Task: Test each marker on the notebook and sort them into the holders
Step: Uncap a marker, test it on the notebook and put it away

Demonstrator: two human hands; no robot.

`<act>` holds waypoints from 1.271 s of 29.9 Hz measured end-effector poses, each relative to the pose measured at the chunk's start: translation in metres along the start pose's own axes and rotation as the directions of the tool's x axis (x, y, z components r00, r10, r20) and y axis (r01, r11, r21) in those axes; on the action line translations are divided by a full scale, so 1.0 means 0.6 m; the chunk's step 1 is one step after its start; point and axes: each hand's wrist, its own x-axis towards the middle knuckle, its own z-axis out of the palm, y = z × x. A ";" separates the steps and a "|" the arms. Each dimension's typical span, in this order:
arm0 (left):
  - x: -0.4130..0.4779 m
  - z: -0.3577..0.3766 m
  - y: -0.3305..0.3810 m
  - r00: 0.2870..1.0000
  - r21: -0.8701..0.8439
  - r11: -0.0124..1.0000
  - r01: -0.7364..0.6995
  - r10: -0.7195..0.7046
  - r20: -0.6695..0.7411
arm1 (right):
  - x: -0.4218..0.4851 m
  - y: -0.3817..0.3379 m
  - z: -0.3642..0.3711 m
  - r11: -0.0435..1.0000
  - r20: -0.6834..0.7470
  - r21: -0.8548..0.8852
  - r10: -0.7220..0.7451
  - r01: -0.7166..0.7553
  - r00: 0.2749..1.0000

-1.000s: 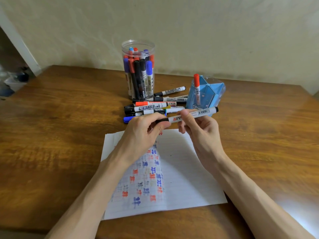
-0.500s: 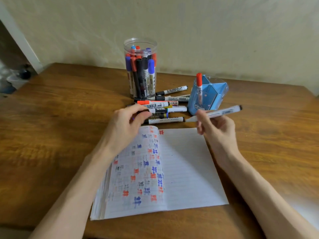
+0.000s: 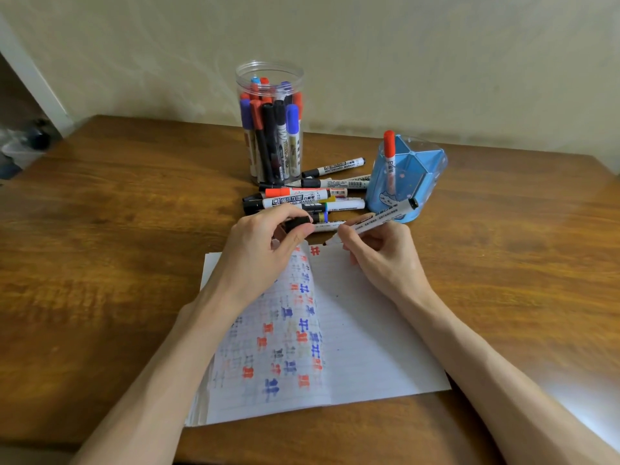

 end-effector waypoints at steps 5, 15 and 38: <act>-0.001 0.001 -0.003 1.000 0.003 1.000 -0.002 0.002 -0.010 | 0.000 0.005 0.001 0.999 0.003 -0.030 -0.028 0.028 1.000; -0.001 0.003 -0.006 1.000 -0.003 1.000 0.006 -0.006 -0.006 | 0.000 0.007 0.004 0.989 -0.005 -0.125 -0.080 0.078 0.997; -0.003 0.001 -0.003 1.000 -0.019 1.000 0.002 -0.002 -0.014 | 0.002 0.006 -0.001 0.998 -0.013 -0.028 -0.052 0.052 0.999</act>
